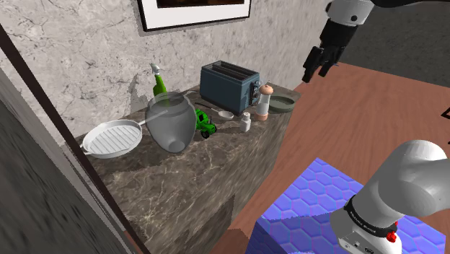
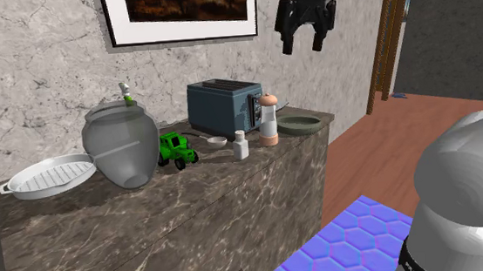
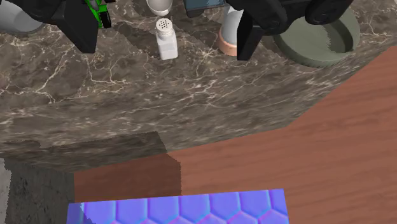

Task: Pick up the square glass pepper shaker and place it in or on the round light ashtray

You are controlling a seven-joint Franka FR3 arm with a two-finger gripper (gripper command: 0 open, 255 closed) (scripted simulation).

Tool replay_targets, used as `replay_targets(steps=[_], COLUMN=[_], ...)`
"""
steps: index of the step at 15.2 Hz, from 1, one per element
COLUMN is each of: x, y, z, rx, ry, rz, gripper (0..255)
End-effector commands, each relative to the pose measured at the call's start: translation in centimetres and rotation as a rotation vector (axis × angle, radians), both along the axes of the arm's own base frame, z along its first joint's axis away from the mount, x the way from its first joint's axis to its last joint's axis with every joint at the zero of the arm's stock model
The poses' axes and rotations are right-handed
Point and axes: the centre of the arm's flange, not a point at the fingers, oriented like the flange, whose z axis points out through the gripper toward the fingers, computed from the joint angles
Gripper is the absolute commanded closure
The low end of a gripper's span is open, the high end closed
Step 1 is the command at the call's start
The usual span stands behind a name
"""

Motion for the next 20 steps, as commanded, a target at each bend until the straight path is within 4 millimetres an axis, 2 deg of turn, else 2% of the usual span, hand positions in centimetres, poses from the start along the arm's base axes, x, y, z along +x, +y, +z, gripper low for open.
replay_targets(steps=[1, 10, 20], x=[0.0, 10.8, 21.8], y=[0.0, 0.9, 2.1], z=[0.0, -7.4, -16.8], rx=[0.0, -0.008, -0.018], ry=[0.0, 0.106, 0.223], rz=[0.0, 0.013, 0.028], gripper=[0, 0, 0])
